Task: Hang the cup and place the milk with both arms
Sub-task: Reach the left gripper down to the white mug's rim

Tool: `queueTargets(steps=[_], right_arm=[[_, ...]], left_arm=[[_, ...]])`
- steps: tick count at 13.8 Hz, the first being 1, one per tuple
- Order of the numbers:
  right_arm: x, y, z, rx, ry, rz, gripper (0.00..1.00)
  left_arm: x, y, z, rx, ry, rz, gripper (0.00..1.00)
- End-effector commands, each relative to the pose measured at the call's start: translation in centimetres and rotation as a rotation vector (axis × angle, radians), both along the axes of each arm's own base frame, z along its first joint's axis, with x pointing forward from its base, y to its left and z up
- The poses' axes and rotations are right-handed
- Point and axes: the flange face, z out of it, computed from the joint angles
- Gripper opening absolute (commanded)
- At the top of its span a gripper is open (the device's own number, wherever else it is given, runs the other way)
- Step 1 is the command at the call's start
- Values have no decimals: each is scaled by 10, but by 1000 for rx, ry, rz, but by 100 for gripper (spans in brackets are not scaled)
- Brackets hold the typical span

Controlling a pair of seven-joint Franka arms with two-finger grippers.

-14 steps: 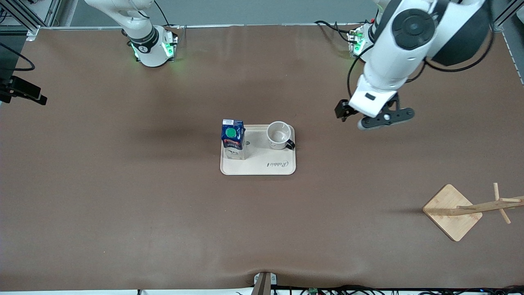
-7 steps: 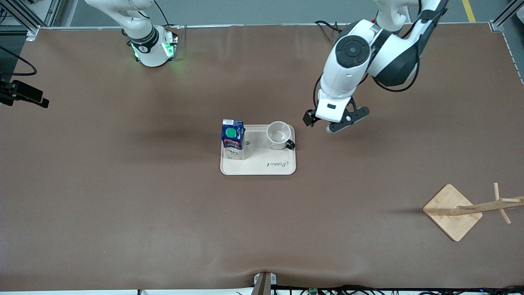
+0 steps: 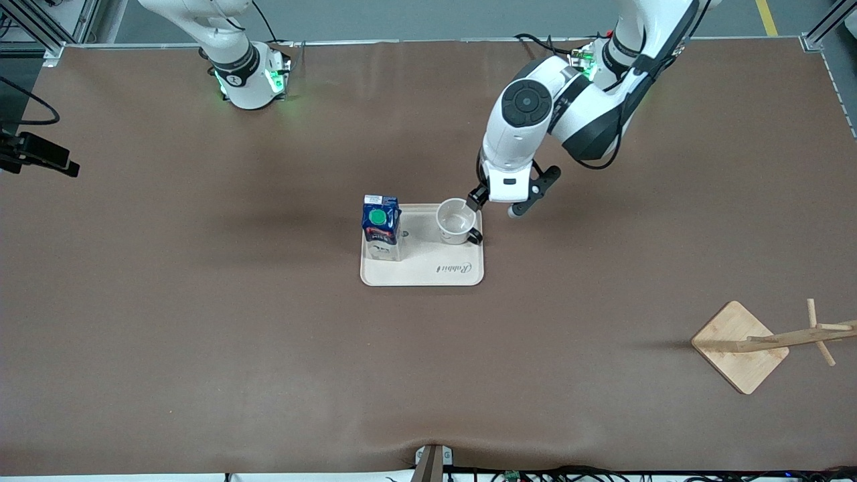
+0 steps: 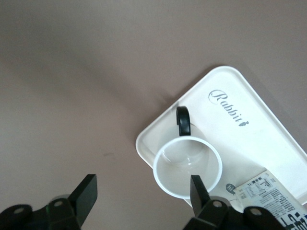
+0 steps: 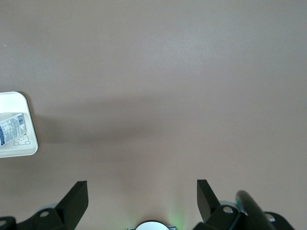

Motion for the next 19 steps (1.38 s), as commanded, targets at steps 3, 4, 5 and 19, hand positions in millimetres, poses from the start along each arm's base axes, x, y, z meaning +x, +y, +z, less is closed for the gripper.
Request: queueTargets(steps=[3,4,5,19], right_arm=[[3,-3,2,-4,-4,7,100],[4,-4,0,-5,2,7,100],[8,-4,-10,-4,22,10,100],[31,83,-62,36,114,-35,100]], left_arm=[[-13,-21,-37,-28,-3,95,86],[-12,-21,-46,-26,-4,112,83],[-12,-22,-53,-20,3,125,81],[-12,-35,-94,-56,9,173,0]])
